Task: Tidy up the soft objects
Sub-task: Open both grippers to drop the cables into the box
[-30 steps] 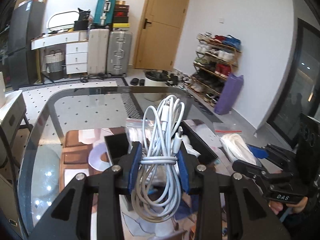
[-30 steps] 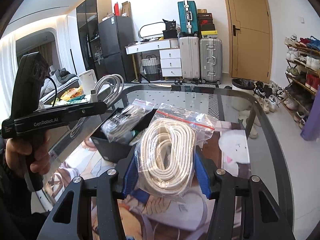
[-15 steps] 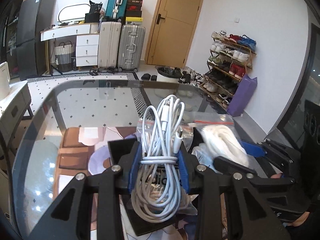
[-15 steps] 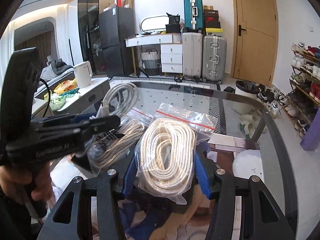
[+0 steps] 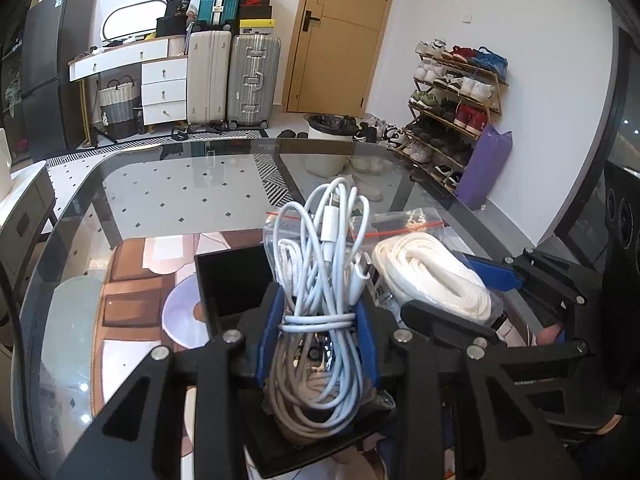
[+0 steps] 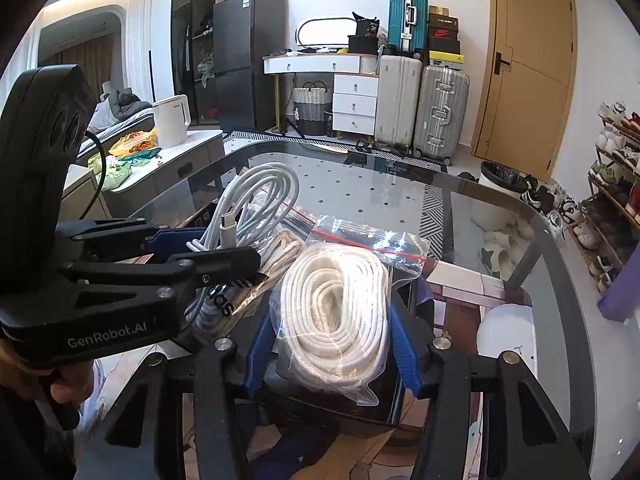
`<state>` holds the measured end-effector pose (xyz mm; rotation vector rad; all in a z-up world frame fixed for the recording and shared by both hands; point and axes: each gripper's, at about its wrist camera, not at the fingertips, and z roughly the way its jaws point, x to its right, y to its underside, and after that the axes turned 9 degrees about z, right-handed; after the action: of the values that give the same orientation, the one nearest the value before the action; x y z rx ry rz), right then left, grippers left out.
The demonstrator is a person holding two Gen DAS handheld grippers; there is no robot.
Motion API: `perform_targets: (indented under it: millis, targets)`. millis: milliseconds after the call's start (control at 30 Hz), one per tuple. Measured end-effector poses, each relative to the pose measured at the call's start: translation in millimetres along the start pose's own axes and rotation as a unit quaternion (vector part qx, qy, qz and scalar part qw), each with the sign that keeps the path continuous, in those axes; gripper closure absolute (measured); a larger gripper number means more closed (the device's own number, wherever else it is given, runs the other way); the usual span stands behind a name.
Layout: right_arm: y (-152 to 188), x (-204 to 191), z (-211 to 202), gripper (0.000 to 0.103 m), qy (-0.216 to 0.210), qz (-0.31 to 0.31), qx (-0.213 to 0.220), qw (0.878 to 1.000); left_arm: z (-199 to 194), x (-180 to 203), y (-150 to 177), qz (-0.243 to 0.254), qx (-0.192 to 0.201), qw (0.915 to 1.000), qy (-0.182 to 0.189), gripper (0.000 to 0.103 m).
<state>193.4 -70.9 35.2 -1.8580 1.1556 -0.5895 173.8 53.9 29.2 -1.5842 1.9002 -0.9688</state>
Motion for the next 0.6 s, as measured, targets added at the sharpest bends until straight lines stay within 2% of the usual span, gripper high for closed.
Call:
perform_targets:
  millis: [100,167,233,300,400,467,533,600]
  targets:
    - [0,-3,0,0.050,-0.001,-0.007,0.002,1.000,-5,-1,1,-0.005,-0.003,1.0000,0.000,0.068]
    - [0,-4,-1,0.048,0.001,-0.010,0.009,1.000,-9,-2,2,-0.005,-0.004,1.0000,0.007,0.063]
    - [1,-4,-4,0.042,0.005,-0.010,0.018,1.000,-13,-1,2,-0.003,-0.002,1.0000,0.007,0.051]
    - [3,-2,-11,0.022,0.004,-0.009,0.028,1.000,-18,0,3,-0.003,0.003,1.0000,0.008,0.046]
    - [7,3,-21,0.013,0.003,-0.001,0.034,0.999,-26,1,3,-0.001,0.009,0.9999,0.010,0.041]
    - [9,7,-26,0.006,0.008,0.001,0.031,0.999,-32,2,5,0.001,0.013,0.9999,0.004,0.032]
    - [14,10,-31,0.004,0.010,0.003,0.032,0.999,-39,1,9,-0.003,0.023,0.9997,-0.003,0.009]
    - [20,15,-36,0.001,0.008,0.011,0.030,0.999,-47,2,14,-0.009,0.035,0.9993,-0.009,0.003]
